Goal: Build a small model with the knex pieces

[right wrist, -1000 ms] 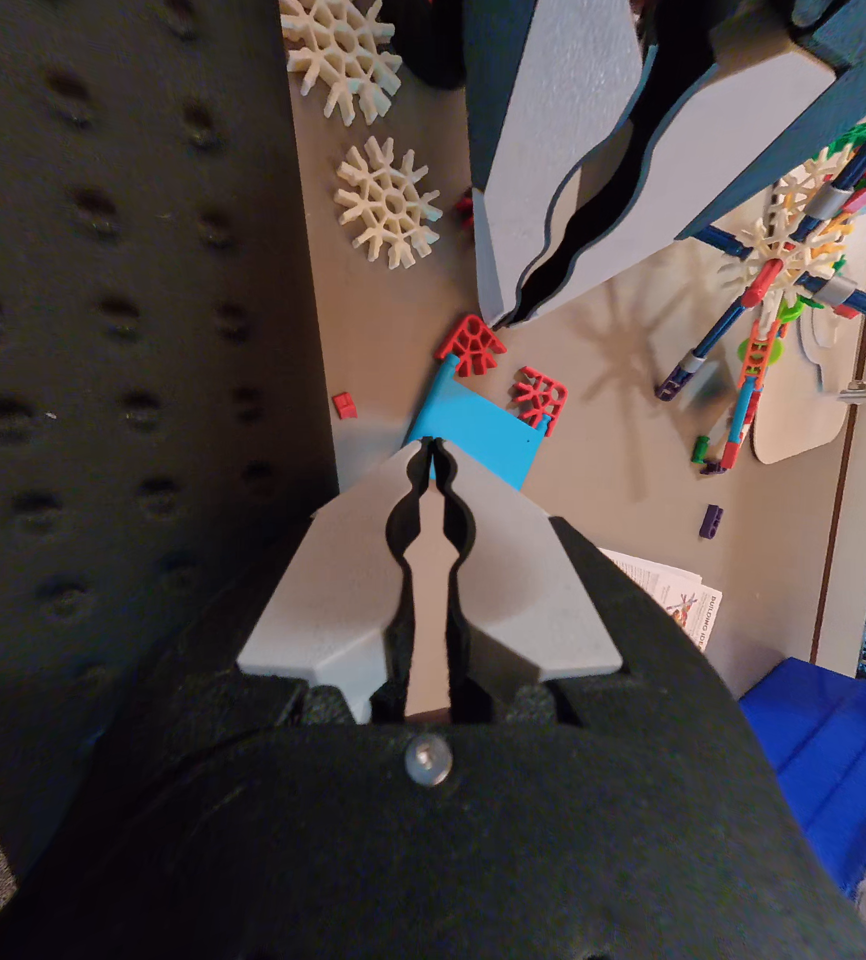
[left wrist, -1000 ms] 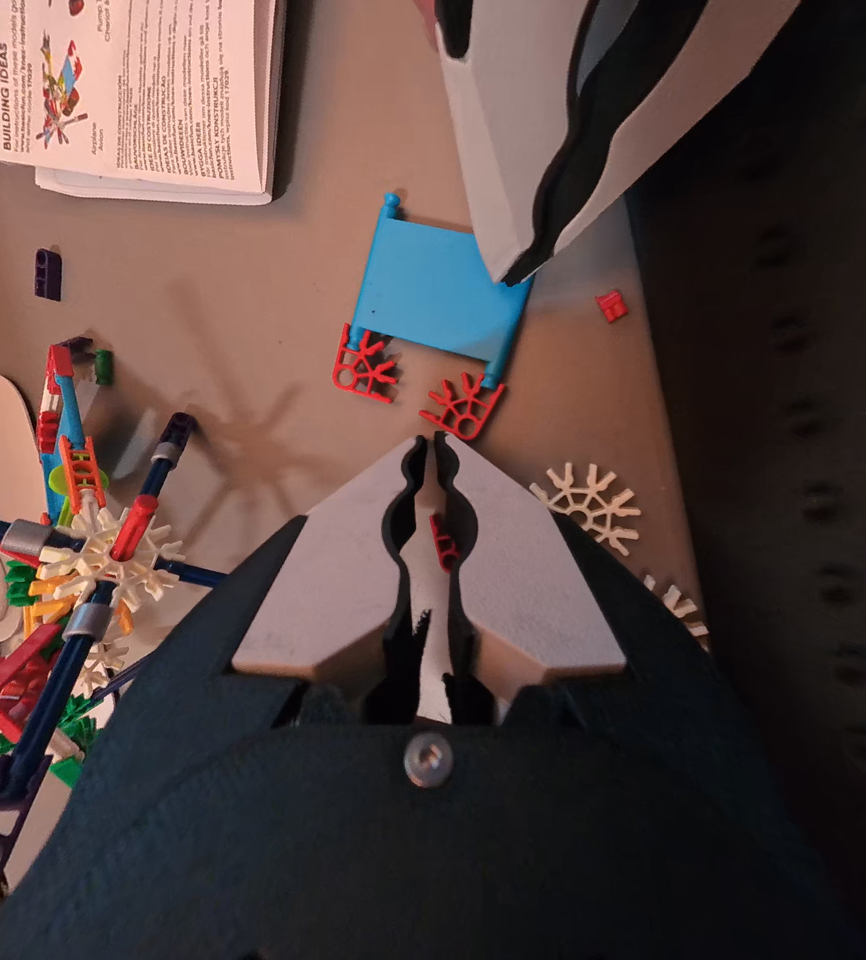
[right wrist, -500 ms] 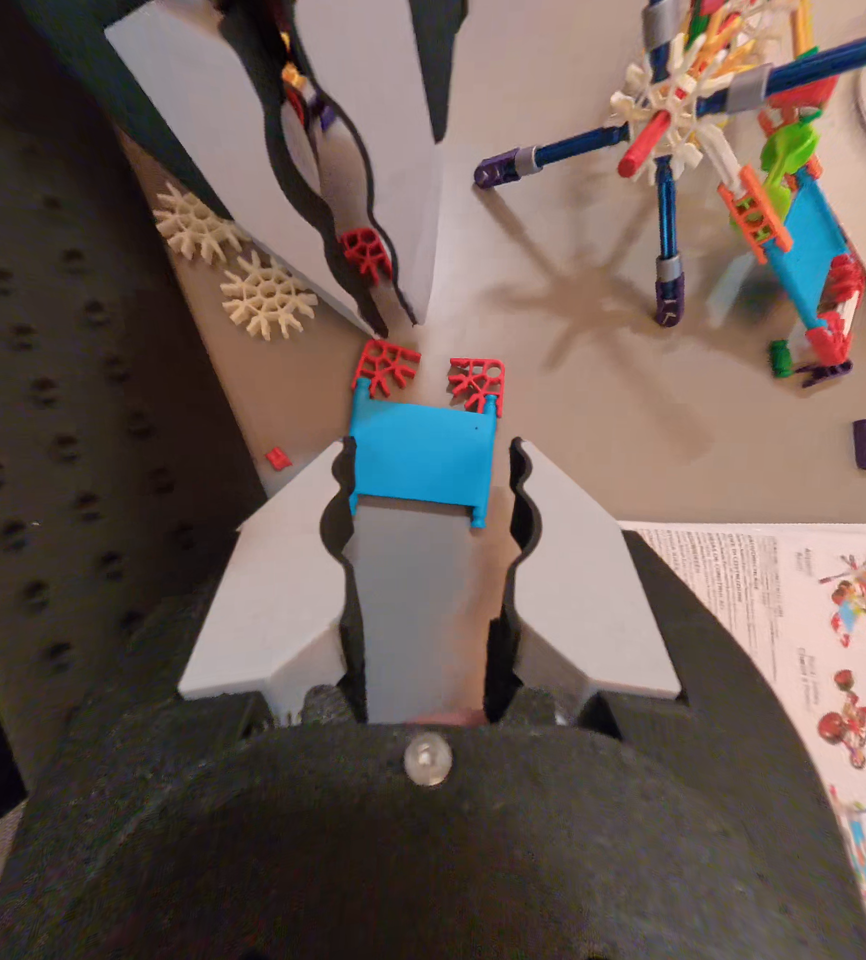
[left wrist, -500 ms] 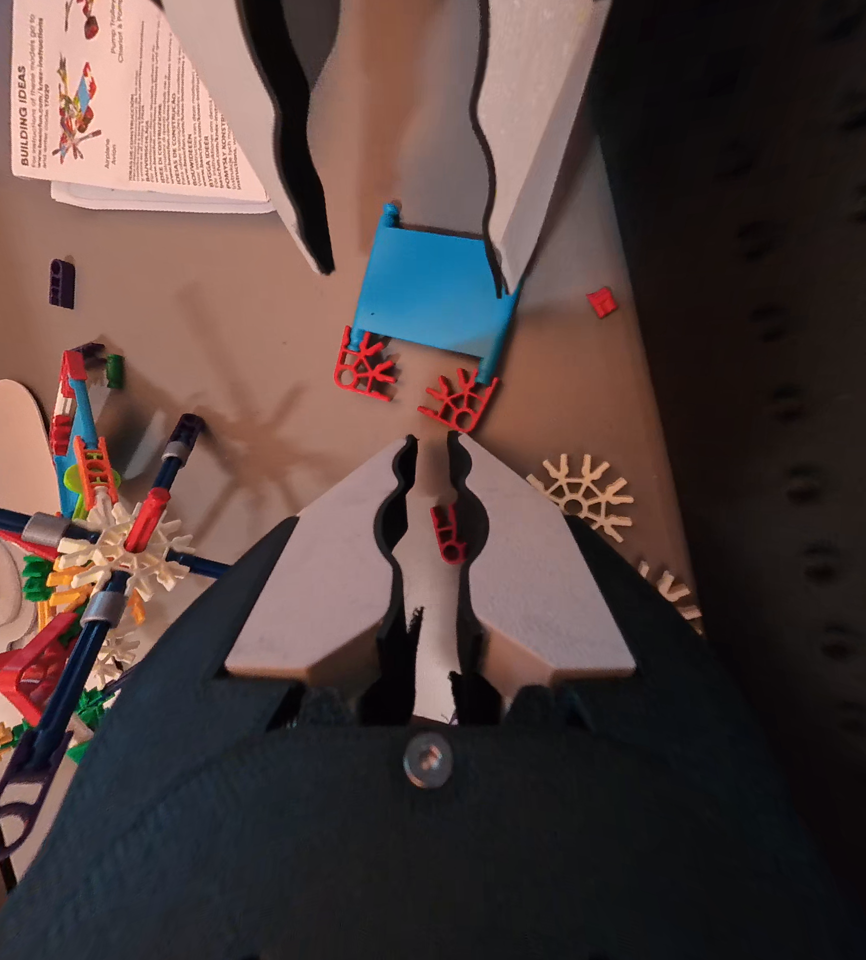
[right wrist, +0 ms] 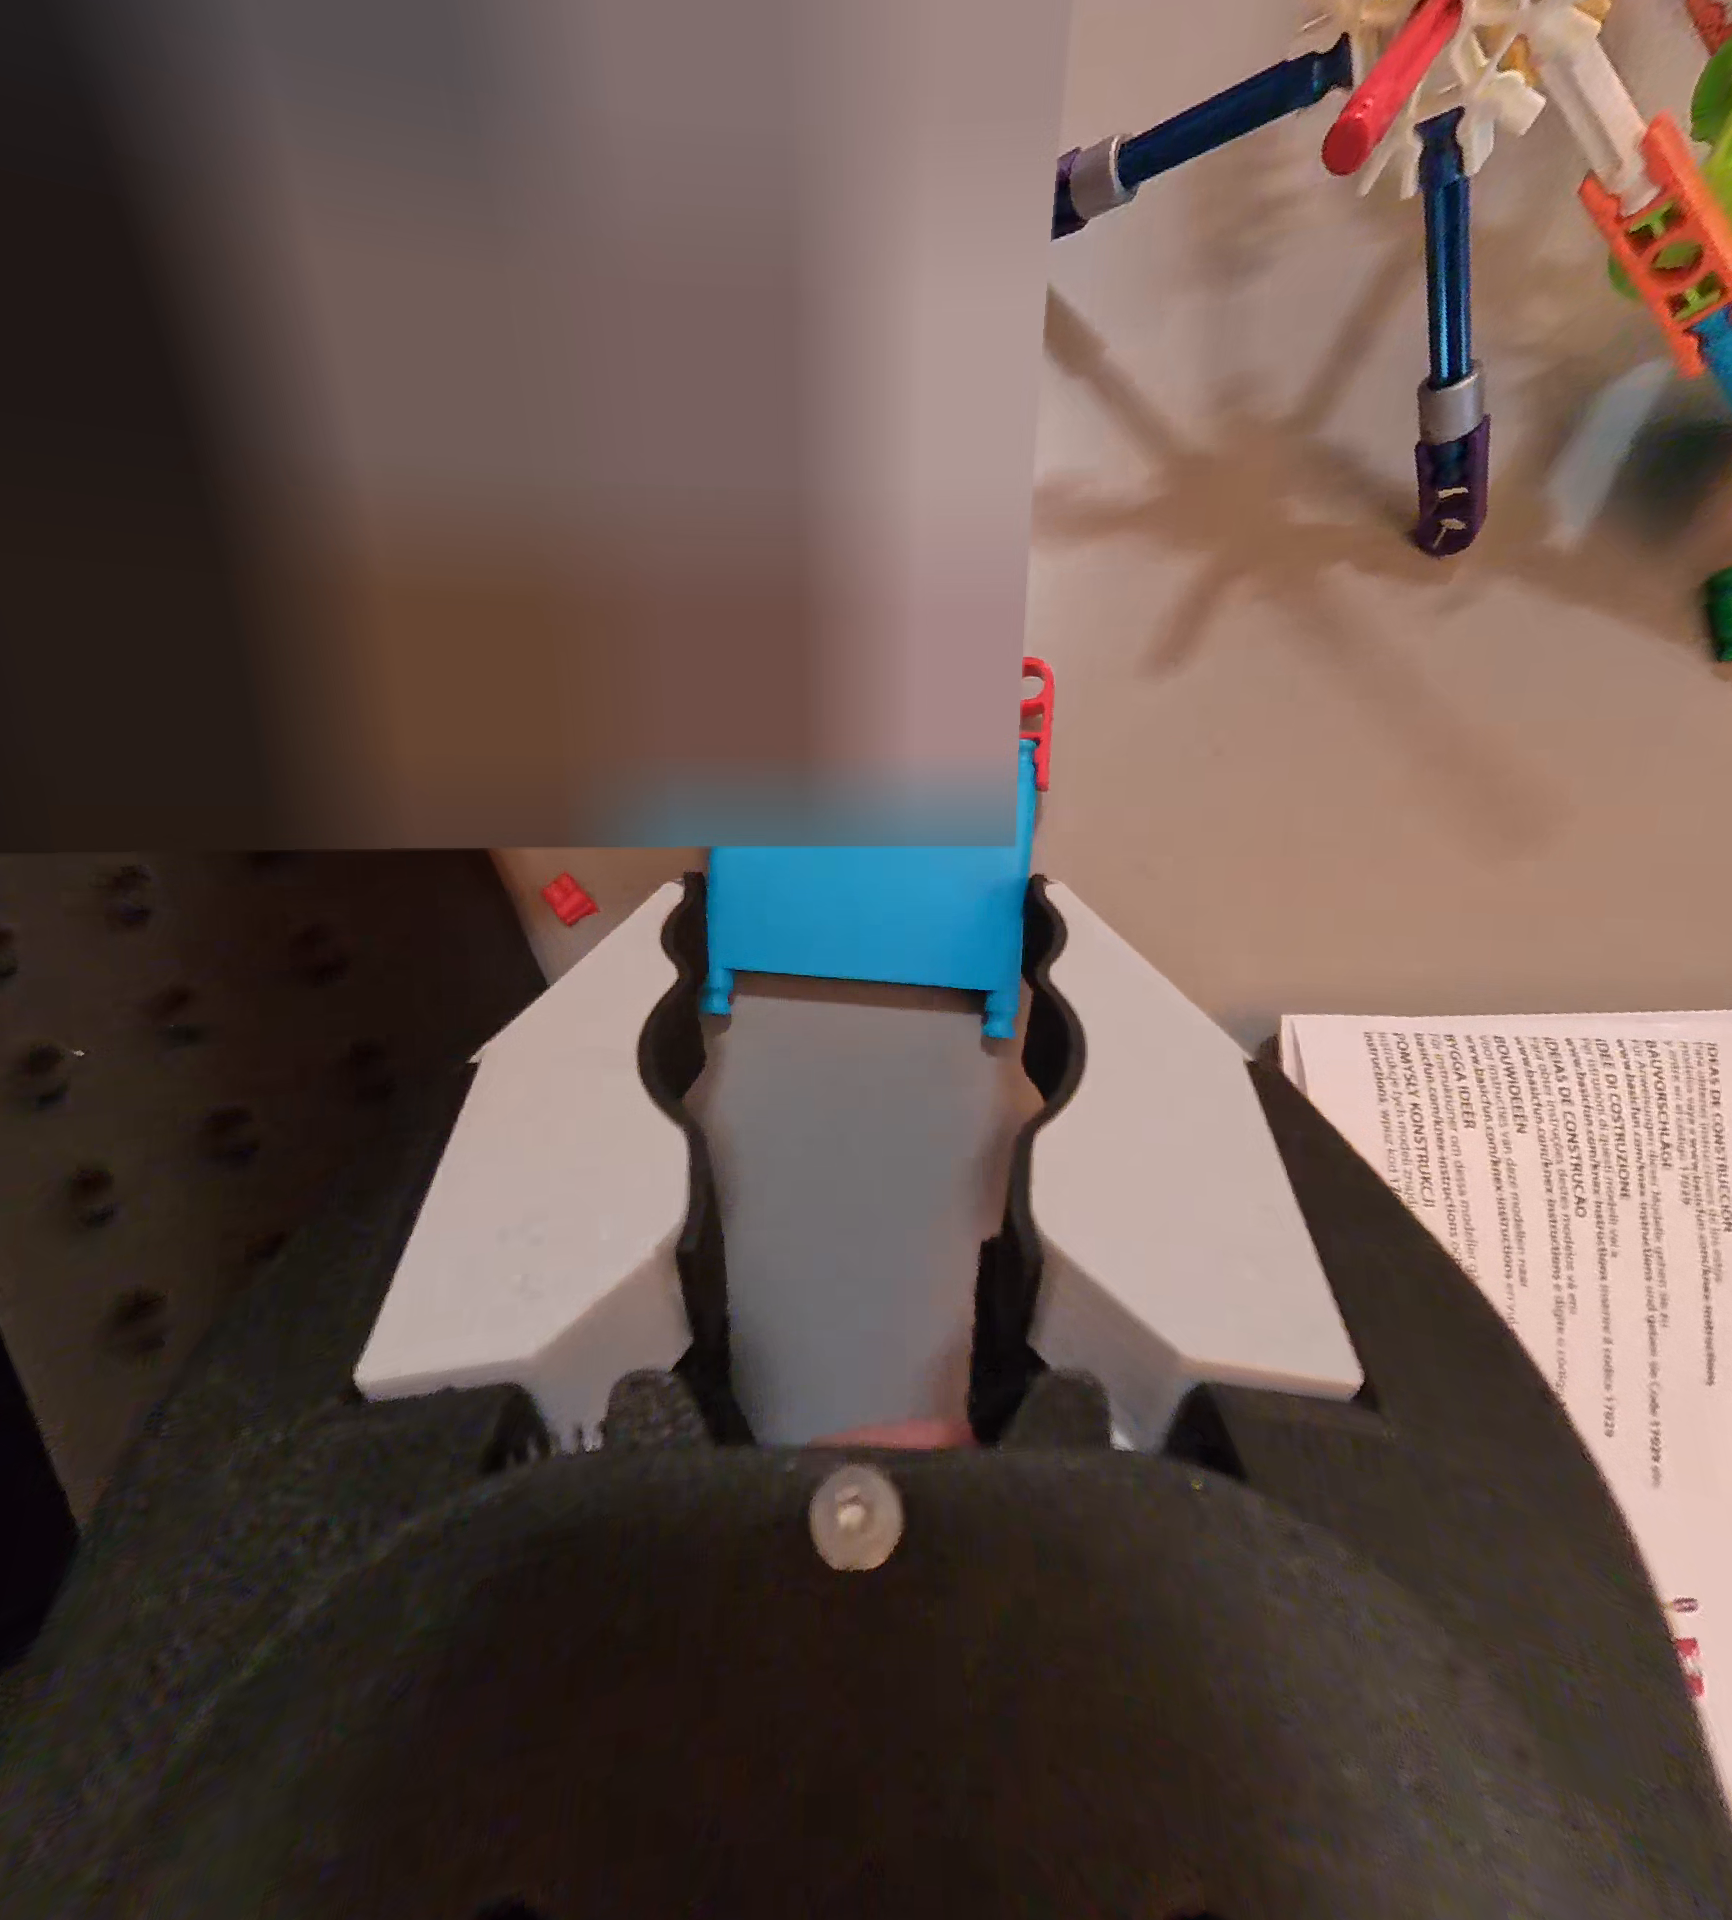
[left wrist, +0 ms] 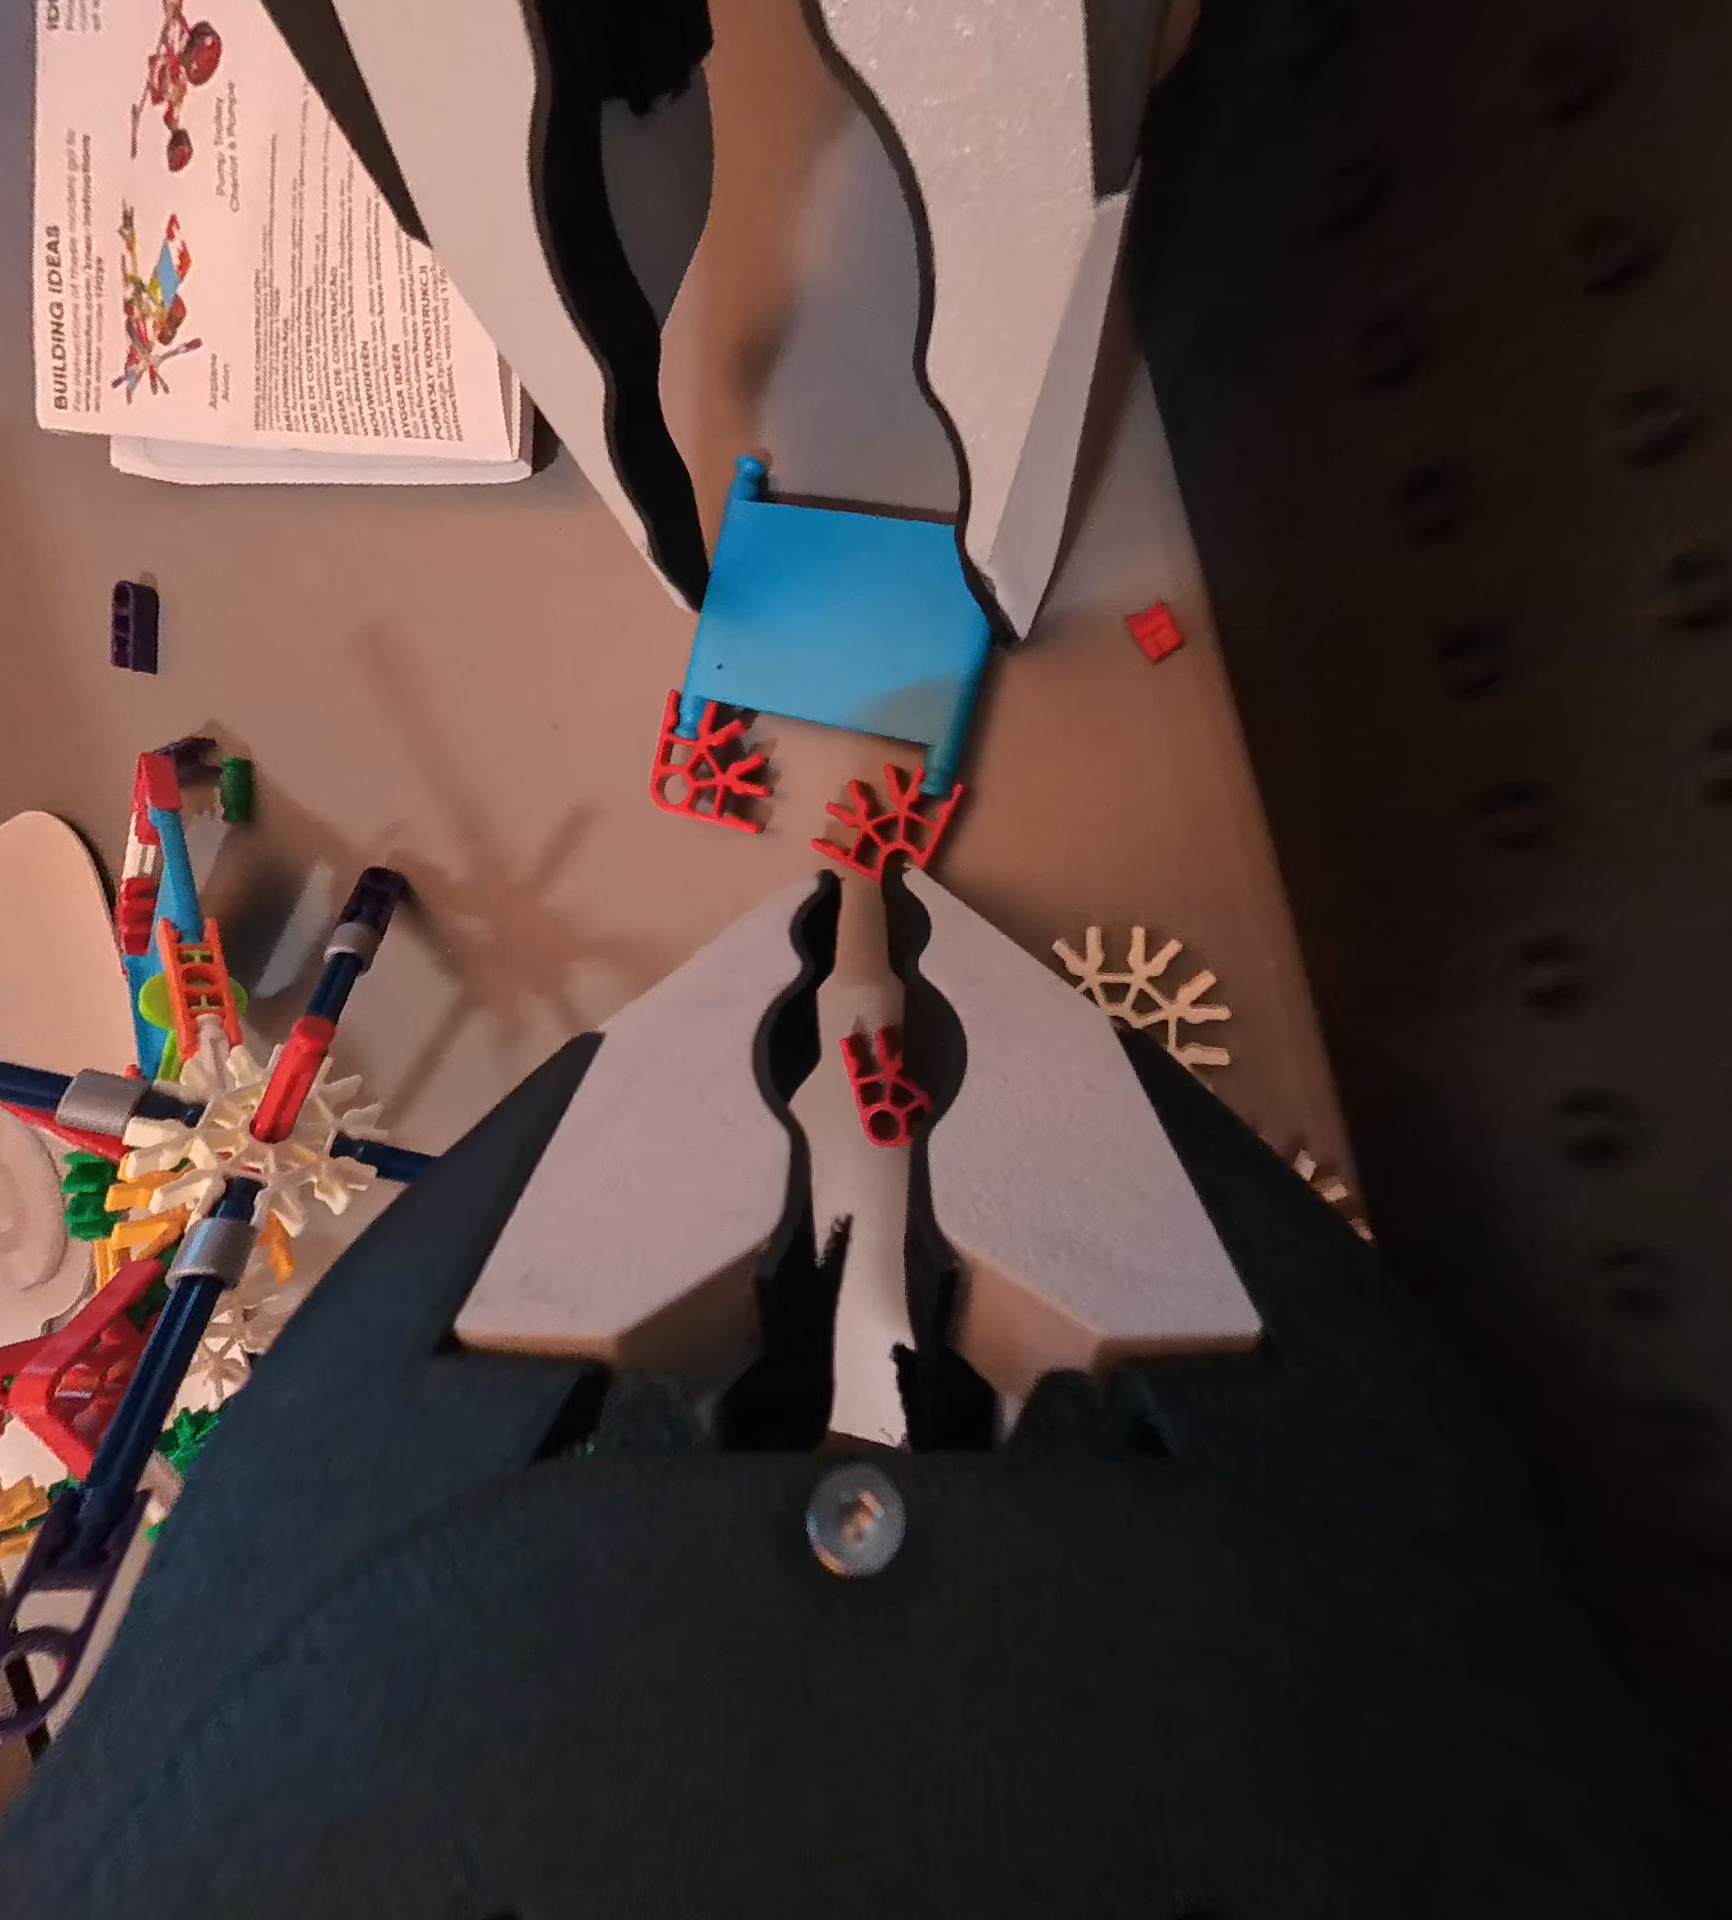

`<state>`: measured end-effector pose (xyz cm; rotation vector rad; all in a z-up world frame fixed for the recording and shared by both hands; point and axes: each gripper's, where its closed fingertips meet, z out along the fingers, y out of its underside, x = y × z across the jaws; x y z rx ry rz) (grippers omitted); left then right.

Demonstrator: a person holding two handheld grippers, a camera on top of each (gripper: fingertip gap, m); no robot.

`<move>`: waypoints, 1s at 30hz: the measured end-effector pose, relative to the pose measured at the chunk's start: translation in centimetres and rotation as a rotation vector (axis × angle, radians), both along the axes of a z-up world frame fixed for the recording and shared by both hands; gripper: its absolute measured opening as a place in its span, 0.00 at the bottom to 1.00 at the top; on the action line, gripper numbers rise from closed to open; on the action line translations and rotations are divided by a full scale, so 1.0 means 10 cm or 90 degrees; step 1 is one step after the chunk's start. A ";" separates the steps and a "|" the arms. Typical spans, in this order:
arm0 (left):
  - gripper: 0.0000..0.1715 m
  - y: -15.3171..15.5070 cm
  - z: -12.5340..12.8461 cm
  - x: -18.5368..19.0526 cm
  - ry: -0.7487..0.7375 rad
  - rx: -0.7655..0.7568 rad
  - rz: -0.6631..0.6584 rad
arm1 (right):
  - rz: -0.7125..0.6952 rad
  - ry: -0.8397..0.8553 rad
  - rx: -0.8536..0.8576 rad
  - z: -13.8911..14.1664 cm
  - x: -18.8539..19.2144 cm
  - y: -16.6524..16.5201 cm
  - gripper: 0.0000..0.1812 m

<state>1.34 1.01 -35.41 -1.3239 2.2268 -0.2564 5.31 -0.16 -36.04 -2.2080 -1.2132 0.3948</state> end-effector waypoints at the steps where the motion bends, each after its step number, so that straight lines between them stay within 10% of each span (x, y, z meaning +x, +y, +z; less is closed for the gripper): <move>1: 0.03 0.00 0.00 0.00 0.001 0.000 -0.001 | 0.000 -0.001 0.000 0.00 0.00 0.00 0.33; 30: 0.10 -0.15 -0.04 0.01 0.012 -0.030 0.025 | -0.026 -0.005 0.027 0.16 0.05 0.07 0.33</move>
